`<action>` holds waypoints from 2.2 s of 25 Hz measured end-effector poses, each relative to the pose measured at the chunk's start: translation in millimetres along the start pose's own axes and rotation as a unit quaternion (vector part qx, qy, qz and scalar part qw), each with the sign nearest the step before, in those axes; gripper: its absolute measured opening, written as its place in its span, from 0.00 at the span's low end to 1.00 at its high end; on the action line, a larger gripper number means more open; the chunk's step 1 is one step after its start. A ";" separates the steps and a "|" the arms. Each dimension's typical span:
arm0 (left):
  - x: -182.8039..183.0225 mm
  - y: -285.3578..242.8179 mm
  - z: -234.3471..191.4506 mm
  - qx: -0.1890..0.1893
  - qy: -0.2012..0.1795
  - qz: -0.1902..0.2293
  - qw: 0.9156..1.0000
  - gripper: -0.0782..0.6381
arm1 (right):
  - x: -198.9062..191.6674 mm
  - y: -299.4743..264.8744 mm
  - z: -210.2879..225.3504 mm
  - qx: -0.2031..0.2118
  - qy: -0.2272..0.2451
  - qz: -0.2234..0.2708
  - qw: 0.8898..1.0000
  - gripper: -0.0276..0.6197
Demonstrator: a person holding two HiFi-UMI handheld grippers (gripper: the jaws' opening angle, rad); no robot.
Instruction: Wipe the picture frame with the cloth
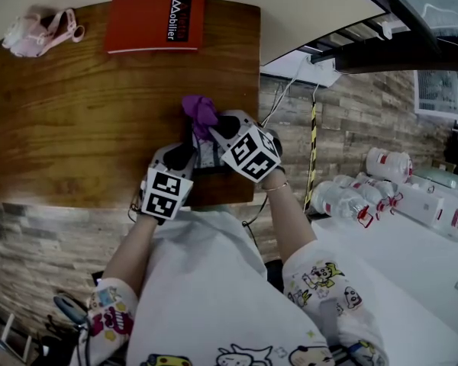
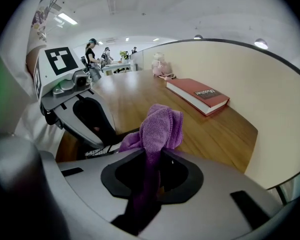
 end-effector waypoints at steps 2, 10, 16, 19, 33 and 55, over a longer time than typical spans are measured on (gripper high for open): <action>0.0 0.3 0.4 0.002 0.000 0.001 1.000 0.24 | -5.0 3.3 3.1 -0.002 -0.005 -0.001 1.000 0.14; -0.6 0.0 1.6 0.008 0.005 0.005 1.000 0.24 | -18.9 13.6 11.1 -0.008 -0.050 0.003 0.999 0.15; -1.1 -0.2 2.9 0.011 0.004 0.006 1.000 0.24 | -29.6 22.8 14.5 -0.019 -0.091 0.018 0.995 0.15; -0.7 -0.4 2.8 0.009 0.004 0.005 1.000 0.24 | -40.2 29.3 19.4 -0.038 -0.106 0.004 0.994 0.15; -0.8 -0.2 1.8 0.009 0.002 0.006 1.000 0.24 | -42.6 69.3 2.6 -0.034 -0.159 0.079 0.984 0.15; -0.9 -1.7 2.2 0.008 0.002 0.003 1.000 0.24 | -8.0 5.4 -59.0 -0.019 -0.098 0.012 0.995 0.14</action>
Point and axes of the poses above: the fingertips, and each gripper's own axes: y backward along the fingers, z to its right, x out of its top, the point moved 7 cm from there along y, backward along the fingers, and after that the axes turned 9 degrees about -z, right-handed, at the moved point
